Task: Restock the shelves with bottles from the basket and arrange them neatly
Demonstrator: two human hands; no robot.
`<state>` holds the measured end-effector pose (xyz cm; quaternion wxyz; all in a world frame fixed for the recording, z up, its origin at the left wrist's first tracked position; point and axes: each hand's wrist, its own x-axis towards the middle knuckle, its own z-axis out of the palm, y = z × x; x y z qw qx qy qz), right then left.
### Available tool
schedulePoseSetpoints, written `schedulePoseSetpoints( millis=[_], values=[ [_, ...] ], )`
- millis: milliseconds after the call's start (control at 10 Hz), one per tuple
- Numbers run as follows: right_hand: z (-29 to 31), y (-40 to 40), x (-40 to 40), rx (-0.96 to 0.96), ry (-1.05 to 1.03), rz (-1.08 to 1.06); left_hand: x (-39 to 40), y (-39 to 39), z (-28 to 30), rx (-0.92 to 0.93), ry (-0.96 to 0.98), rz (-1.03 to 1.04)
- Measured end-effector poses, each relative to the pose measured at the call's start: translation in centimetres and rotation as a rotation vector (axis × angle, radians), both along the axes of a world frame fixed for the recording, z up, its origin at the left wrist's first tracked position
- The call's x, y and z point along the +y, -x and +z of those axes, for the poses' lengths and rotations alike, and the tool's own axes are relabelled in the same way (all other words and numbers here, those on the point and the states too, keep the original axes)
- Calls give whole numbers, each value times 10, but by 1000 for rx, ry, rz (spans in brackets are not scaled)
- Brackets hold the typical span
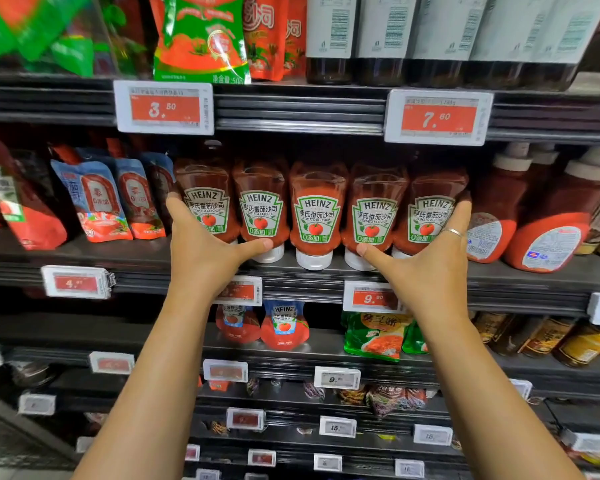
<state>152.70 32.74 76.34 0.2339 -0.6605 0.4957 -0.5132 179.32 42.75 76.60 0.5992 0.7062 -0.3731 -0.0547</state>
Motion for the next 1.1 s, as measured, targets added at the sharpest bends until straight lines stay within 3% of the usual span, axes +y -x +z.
schedulePoseSetpoints(
  millis=[500, 1000, 1100],
  values=[
    [4, 1, 0, 21, -10, 2, 0, -11, 8, 135, -106, -129],
    [2, 12, 16, 4, -29, 4, 5, -19, 1, 26, -13, -106],
    [-19, 35, 51, -24, 39, -24, 34, -13, -9, 17, 43, -72]
  ],
)
